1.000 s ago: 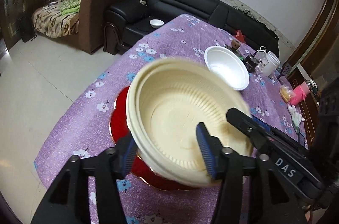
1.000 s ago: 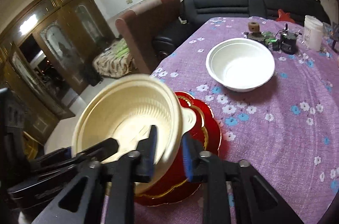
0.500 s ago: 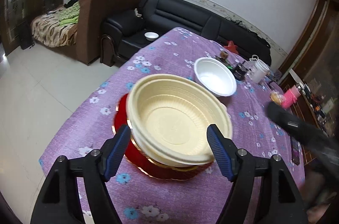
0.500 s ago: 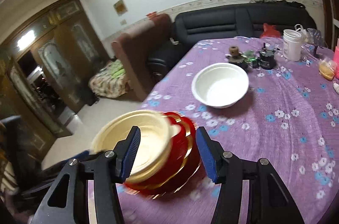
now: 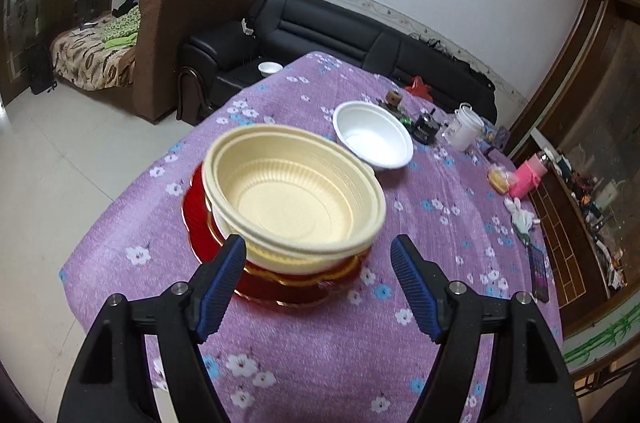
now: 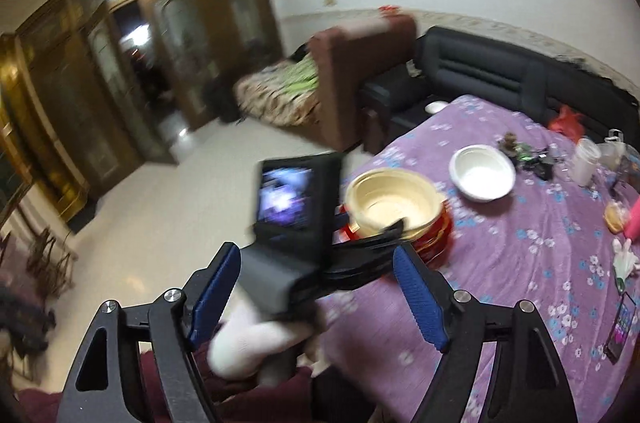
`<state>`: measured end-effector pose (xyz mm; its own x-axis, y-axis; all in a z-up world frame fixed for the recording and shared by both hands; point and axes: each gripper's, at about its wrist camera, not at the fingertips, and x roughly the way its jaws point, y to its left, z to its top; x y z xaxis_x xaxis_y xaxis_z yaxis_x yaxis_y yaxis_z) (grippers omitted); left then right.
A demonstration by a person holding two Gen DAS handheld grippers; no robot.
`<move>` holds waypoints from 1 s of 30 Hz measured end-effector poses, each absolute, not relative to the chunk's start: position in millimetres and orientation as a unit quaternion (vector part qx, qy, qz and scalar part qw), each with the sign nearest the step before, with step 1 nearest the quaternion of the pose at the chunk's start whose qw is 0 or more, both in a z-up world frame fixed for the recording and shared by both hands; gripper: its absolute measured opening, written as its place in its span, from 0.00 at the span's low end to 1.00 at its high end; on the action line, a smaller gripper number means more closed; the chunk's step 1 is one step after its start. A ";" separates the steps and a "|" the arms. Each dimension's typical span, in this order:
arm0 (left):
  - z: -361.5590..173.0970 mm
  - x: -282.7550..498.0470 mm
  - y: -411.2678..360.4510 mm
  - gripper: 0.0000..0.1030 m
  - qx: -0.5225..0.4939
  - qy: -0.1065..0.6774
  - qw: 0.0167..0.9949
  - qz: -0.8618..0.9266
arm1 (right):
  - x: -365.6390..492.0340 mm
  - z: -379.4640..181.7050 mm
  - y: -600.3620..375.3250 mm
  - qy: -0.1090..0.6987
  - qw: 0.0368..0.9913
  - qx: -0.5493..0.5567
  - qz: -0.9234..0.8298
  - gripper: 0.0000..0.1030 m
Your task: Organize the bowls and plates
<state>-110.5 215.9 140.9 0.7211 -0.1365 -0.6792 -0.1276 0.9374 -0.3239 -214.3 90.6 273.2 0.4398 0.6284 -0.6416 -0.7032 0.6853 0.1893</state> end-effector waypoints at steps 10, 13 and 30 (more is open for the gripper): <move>139.3 -110.3 188.3 0.72 -0.159 0.383 0.910 -0.007 | -229.2 272.8 40.7 0.335 0.866 -0.033 0.370 0.80; 138.8 -110.4 183.0 0.72 -0.157 0.383 0.910 -0.011 | -225.1 268.8 31.2 0.343 0.871 -0.022 0.352 0.80; 127.6 -113.2 178.0 0.74 -0.142 0.387 0.911 -0.025 | -72.5 107.0 -123.9 0.480 0.844 0.176 0.163 0.82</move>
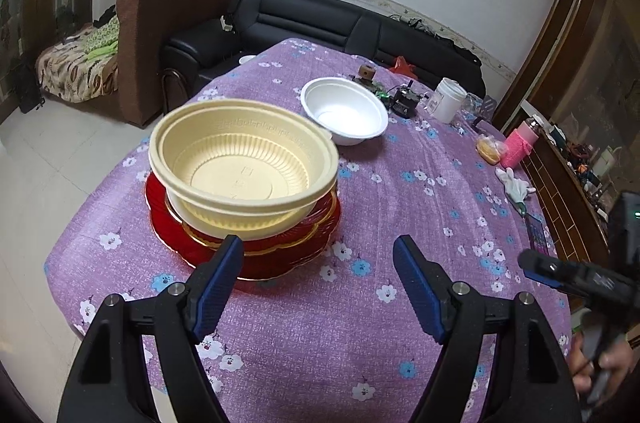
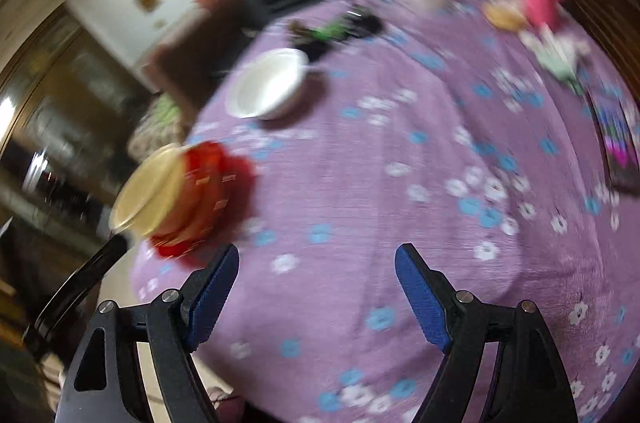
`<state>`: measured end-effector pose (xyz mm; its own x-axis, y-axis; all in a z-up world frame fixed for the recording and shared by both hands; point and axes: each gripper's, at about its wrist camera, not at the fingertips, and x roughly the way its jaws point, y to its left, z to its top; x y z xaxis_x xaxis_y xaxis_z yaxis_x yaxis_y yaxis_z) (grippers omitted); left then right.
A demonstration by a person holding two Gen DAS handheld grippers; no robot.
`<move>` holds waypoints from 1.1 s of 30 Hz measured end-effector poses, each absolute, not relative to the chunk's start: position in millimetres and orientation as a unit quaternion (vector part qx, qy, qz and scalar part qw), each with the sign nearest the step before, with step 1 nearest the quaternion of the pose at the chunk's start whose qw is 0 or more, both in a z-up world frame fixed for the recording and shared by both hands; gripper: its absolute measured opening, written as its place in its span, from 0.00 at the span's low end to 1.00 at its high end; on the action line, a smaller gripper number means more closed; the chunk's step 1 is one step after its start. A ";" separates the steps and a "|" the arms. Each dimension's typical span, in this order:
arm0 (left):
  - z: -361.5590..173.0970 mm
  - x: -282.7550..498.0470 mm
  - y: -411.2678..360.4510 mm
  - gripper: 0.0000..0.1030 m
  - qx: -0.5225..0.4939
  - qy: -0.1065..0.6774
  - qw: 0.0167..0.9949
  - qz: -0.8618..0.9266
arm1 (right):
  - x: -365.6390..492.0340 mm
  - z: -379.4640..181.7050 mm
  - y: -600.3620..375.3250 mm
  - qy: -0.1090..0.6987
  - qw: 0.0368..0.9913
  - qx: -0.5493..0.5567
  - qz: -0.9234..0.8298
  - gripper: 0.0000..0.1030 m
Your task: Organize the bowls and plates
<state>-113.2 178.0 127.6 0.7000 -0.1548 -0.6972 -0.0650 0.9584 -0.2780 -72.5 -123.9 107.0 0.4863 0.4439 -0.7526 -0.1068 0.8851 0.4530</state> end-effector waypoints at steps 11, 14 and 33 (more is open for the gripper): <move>110.8 -103.4 169.8 0.74 -0.088 0.387 0.918 0.008 | -51.6 85.7 -100.2 0.420 0.901 0.057 0.092 0.82; 107.4 -101.0 165.1 0.74 -0.070 0.390 0.918 0.013 | -48.6 82.8 -95.0 0.389 0.920 0.010 0.054 0.82; 103.1 -93.4 134.1 0.75 -0.036 0.400 0.916 0.003 | -57.2 92.1 -95.9 0.324 0.942 -0.082 -0.035 0.82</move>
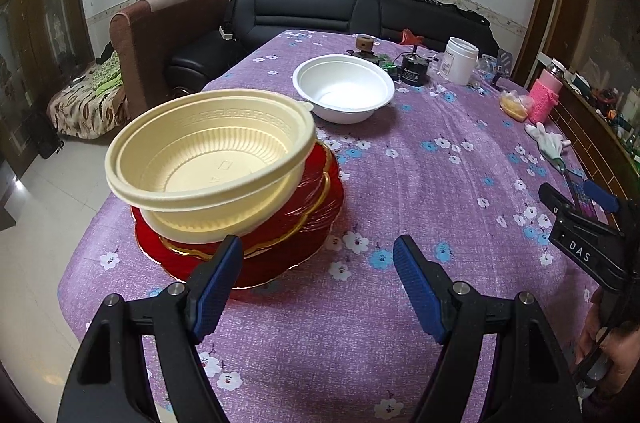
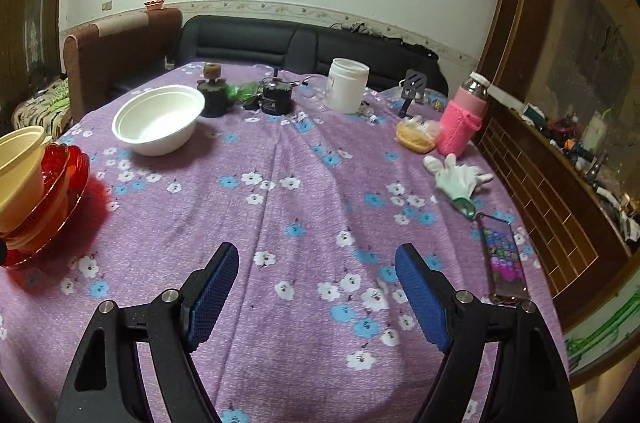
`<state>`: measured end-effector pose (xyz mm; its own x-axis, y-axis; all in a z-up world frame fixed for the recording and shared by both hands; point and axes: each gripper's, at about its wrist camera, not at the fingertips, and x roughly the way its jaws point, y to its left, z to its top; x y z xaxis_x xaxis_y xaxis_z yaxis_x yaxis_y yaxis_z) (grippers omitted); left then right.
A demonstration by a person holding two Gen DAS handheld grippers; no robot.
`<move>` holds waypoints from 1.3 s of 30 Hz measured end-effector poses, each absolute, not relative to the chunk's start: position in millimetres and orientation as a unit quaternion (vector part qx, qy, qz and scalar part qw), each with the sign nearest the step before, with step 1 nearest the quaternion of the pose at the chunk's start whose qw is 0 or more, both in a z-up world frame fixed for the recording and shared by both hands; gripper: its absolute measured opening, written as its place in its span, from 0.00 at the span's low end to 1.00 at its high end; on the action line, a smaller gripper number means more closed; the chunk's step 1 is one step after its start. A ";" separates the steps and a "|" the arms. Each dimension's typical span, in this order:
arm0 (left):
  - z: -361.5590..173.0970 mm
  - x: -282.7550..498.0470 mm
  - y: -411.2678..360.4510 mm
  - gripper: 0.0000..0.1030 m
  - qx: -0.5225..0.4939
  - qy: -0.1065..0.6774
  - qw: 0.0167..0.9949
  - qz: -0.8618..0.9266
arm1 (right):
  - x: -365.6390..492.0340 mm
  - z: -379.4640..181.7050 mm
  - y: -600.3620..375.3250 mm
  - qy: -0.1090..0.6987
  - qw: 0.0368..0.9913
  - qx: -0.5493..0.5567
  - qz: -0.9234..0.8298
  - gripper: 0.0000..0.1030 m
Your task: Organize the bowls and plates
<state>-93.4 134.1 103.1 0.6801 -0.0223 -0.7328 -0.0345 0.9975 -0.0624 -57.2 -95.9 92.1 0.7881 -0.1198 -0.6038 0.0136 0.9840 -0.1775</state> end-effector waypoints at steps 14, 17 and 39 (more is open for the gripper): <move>102.5 -92.9 124.8 0.75 -0.025 0.406 0.913 -0.006 | -58.2 91.7 -98.0 0.328 0.939 -0.094 -0.041 0.82; 102.0 -92.1 124.8 0.75 -0.025 0.408 0.913 -0.006 | -57.8 91.6 -97.8 0.330 0.938 -0.096 -0.040 0.82; 170.0 -5.3 179.2 0.76 -0.080 0.449 0.889 -0.047 | 4.9 105.0 -93.5 0.376 0.921 0.018 0.101 0.82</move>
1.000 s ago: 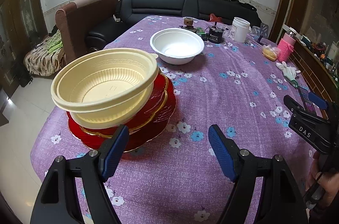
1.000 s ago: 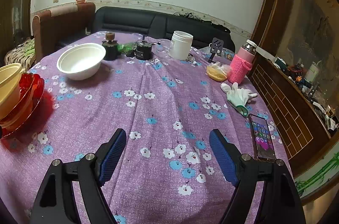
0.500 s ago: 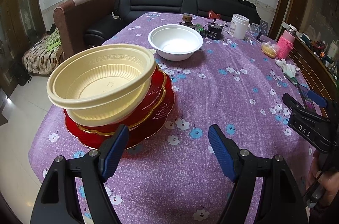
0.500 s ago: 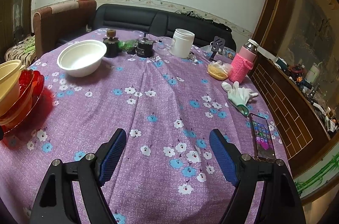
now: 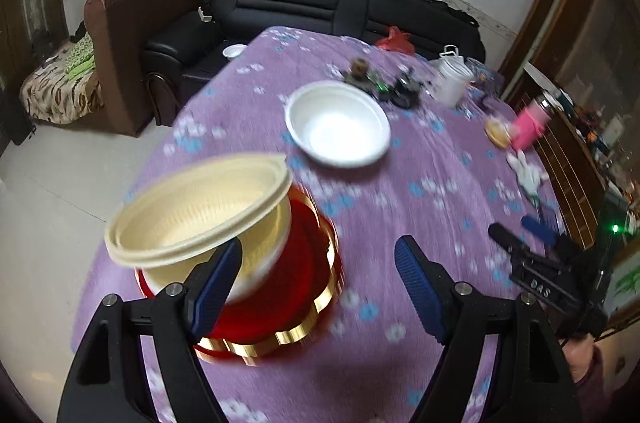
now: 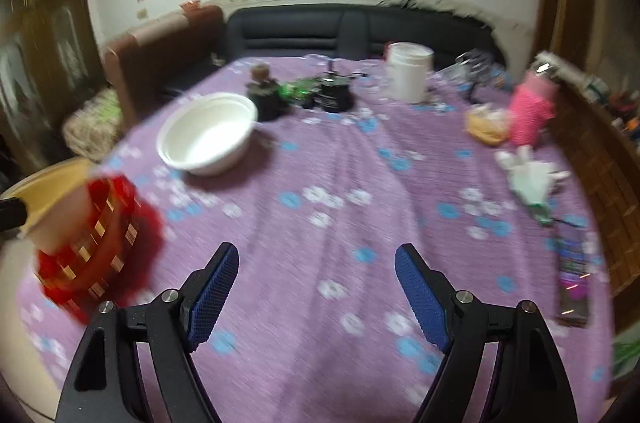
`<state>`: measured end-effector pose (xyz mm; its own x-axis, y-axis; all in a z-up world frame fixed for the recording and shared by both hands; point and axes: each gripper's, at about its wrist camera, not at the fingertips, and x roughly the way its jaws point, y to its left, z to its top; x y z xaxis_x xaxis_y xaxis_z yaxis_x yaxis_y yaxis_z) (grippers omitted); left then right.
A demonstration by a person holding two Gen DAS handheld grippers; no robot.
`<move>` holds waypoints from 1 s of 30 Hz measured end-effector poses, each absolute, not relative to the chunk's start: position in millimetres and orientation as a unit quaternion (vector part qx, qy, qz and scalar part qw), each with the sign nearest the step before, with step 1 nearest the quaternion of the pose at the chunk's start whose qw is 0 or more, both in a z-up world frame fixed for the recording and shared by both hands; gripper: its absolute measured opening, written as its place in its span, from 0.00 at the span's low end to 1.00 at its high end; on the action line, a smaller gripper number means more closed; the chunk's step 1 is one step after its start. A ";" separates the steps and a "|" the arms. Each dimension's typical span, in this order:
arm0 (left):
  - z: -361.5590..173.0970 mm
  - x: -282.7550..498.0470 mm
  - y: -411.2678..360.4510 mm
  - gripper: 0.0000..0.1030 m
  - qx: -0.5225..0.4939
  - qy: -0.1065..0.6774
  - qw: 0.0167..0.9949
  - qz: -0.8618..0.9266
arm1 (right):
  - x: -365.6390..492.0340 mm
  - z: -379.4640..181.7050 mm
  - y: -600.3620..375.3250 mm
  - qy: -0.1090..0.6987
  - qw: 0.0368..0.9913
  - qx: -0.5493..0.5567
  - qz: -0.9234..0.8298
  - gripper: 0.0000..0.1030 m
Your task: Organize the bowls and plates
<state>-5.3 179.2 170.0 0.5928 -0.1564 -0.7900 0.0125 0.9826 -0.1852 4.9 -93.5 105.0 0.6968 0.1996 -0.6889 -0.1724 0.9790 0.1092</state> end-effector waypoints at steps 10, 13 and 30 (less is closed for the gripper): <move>157.6 16.4 177.5 0.77 -0.130 0.494 0.852 -0.116 | 70.1 89.9 -76.9 0.417 0.887 0.116 0.160 0.82; 148.6 8.2 174.0 0.77 -0.135 0.512 0.837 -0.134 | 66.8 91.2 -61.9 0.409 0.892 0.092 0.169 0.82; 178.7 -60.9 229.9 0.78 -0.187 0.481 0.843 -0.155 | 51.9 133.6 13.5 0.376 0.859 0.141 0.318 0.55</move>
